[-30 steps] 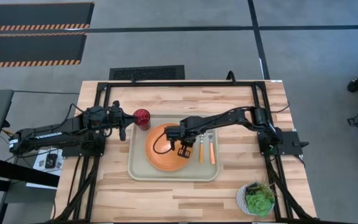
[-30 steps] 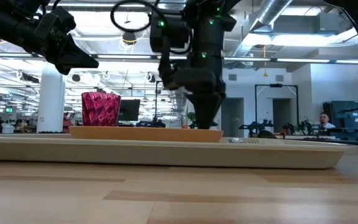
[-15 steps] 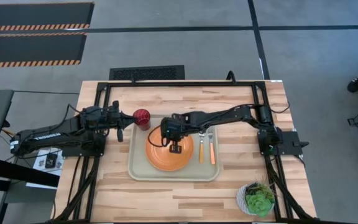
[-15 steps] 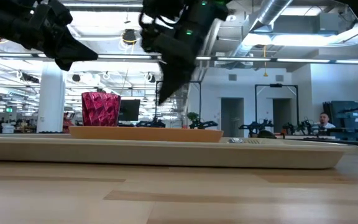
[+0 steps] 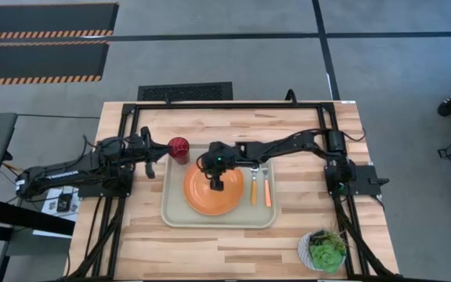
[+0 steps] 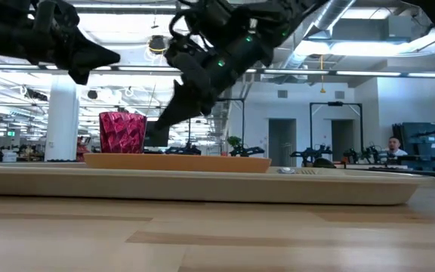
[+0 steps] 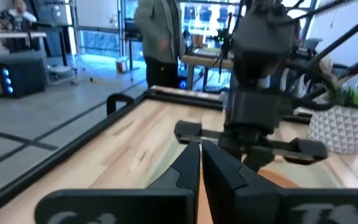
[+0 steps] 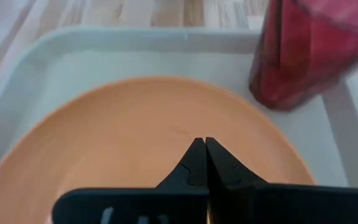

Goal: Pick and place plate/cup/fork/spoon on tray
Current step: Return to Home Position

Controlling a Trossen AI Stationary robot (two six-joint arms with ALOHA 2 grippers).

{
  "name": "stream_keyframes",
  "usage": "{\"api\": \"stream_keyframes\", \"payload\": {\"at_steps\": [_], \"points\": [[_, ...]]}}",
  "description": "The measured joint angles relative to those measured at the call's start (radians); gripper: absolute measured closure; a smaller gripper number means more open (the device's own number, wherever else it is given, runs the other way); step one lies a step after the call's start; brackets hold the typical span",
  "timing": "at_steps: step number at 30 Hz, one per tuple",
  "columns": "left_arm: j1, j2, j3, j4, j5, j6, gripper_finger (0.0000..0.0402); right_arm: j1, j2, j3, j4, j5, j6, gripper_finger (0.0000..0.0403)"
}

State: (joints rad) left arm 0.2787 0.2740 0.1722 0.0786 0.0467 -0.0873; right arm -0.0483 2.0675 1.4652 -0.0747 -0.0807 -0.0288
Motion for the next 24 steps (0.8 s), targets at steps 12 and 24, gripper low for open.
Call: {"api": "stream_keyframes", "payload": {"at_steps": [12,24], "points": [[0.000,-0.042,0.000,-0.049,0.002,0.002,0.0395,-0.001,-0.342,-0.468,0.373,0.002,0.002,0.0399],[0.000,-0.069,0.000,-0.072,0.021,0.038,0.0395,-0.057,-0.769,-0.894,0.460,0.029,0.020,0.0399]]}}
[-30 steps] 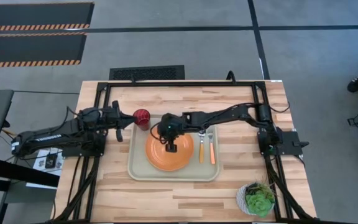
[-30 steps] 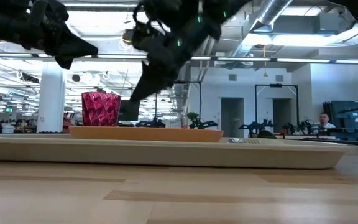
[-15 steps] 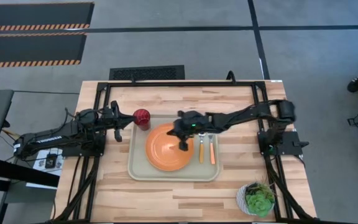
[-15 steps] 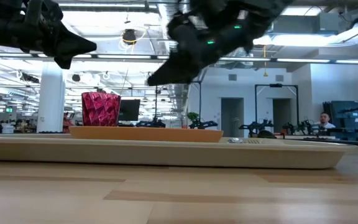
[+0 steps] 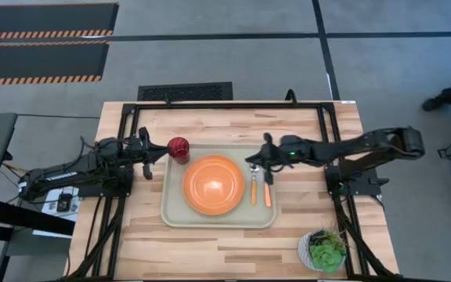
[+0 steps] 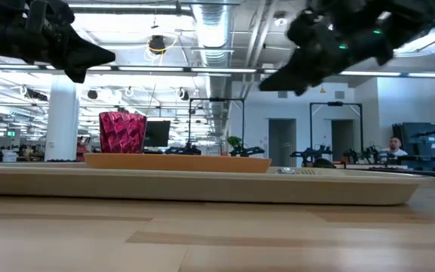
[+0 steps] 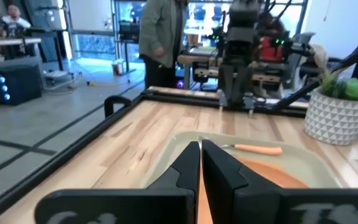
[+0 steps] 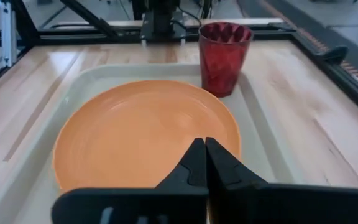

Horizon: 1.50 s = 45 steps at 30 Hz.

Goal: Pick and place plate/cup/fork/spoon on tray
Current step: Return to Home Position

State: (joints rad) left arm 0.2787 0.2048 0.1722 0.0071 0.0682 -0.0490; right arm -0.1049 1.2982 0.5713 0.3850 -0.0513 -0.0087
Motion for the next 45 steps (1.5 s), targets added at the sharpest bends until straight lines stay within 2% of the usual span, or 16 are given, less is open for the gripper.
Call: {"api": "stream_keyframes", "payload": {"at_steps": [14,26,37,43,45], "points": [[0.000,-0.187,-0.097,0.004,0.001,-0.061,0.0395,-0.055,-0.509,-0.351,0.020,0.003,0.001,0.0400],[0.000,-0.201,-0.098,-0.026,-0.013,-0.049,0.0395,-0.002,-0.846,-0.551,0.013,0.190,0.009,0.0399],[0.000,-0.201,-0.098,-0.061,-0.023,-0.064,0.0395,0.102,-1.056,-0.563,-0.169,0.345,-0.015,0.0400],[0.000,-0.201,-0.141,-0.031,-0.020,-0.065,0.0395,0.115,-1.216,-0.563,-0.313,0.343,0.009,0.0397],[0.000,-0.201,-0.151,0.004,0.002,-0.069,0.0395,0.115,-1.269,-0.564,-0.318,0.309,0.002,0.0398]]}}
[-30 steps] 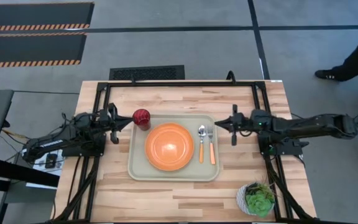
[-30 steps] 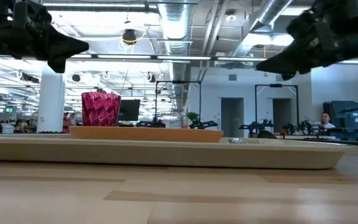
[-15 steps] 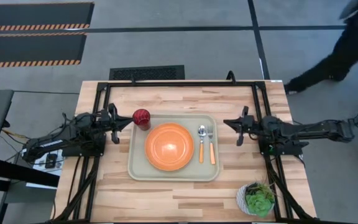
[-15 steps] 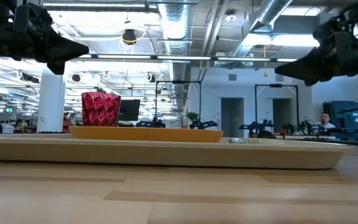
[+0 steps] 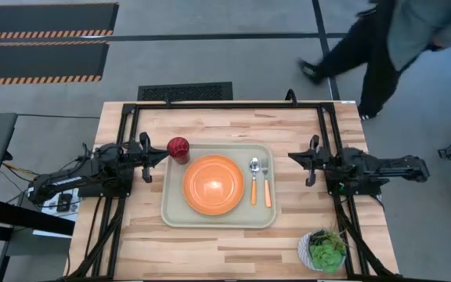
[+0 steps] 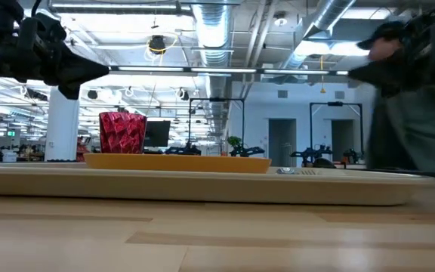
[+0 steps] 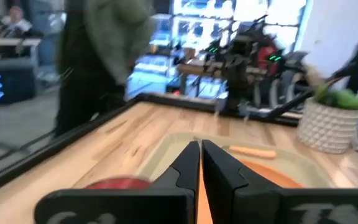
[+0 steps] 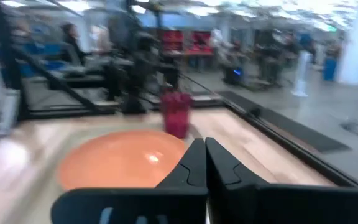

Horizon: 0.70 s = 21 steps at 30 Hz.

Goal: Pick and place plate/cup/fork/spoon on tray
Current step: Return to Home Position

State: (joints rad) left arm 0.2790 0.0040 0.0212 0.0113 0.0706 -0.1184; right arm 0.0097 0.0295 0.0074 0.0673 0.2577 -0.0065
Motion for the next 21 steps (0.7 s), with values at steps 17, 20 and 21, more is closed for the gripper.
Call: {"api": "stream_keyframes", "payload": {"at_steps": [17,20,21], "points": [[0.000,0.000,-0.011,0.044,0.064,0.022,0.0395,-0.042,0.003,-0.001,-0.022,-0.075,-0.031,0.0393],[0.000,0.000,-0.012,0.042,0.033,0.029,0.0395,-0.059,0.003,-0.001,-0.021,-0.069,-0.074,0.0391],[0.000,0.000,-0.012,0.039,0.017,0.029,0.0395,-0.066,0.003,-0.001,-0.021,-0.068,-0.087,0.0388]]}}
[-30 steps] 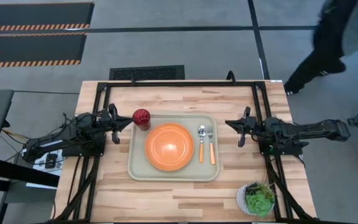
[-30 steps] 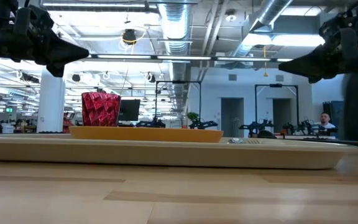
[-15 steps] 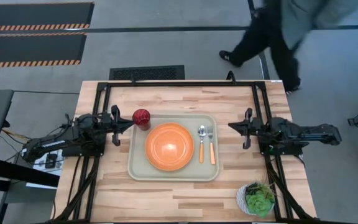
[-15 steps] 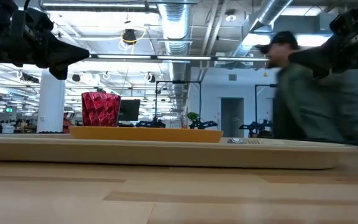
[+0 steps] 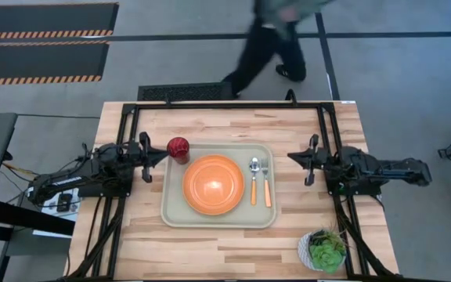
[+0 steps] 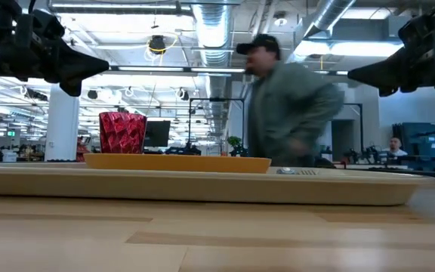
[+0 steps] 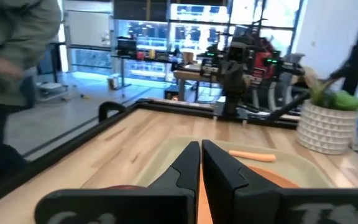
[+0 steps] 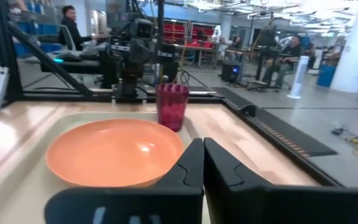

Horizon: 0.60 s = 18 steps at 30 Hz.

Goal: Pick and place plate/cup/fork/spoon on tray
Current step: Return to Home Position

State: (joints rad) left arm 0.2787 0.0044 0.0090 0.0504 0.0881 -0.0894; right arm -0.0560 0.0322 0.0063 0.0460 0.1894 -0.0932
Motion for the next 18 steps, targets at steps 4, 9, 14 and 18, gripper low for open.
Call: {"api": "stream_keyframes", "payload": {"at_steps": [4,9,14,18], "points": [[0.000,0.000,-0.001,-0.009,-0.041,-0.024,0.0395,-0.023,0.000,0.000,0.000,-0.003,0.011,0.0374],[0.000,0.000,-0.001,-0.009,-0.042,-0.025,0.0395,-0.033,0.000,0.000,-0.001,-0.004,0.036,0.0368],[0.000,0.000,-0.002,-0.010,-0.045,-0.021,0.0395,-0.044,0.000,-0.001,-0.001,-0.005,0.033,0.0370],[0.000,0.000,-0.002,-0.015,-0.073,0.027,0.0395,-0.045,0.000,-0.001,-0.001,-0.005,0.033,0.0371]]}}
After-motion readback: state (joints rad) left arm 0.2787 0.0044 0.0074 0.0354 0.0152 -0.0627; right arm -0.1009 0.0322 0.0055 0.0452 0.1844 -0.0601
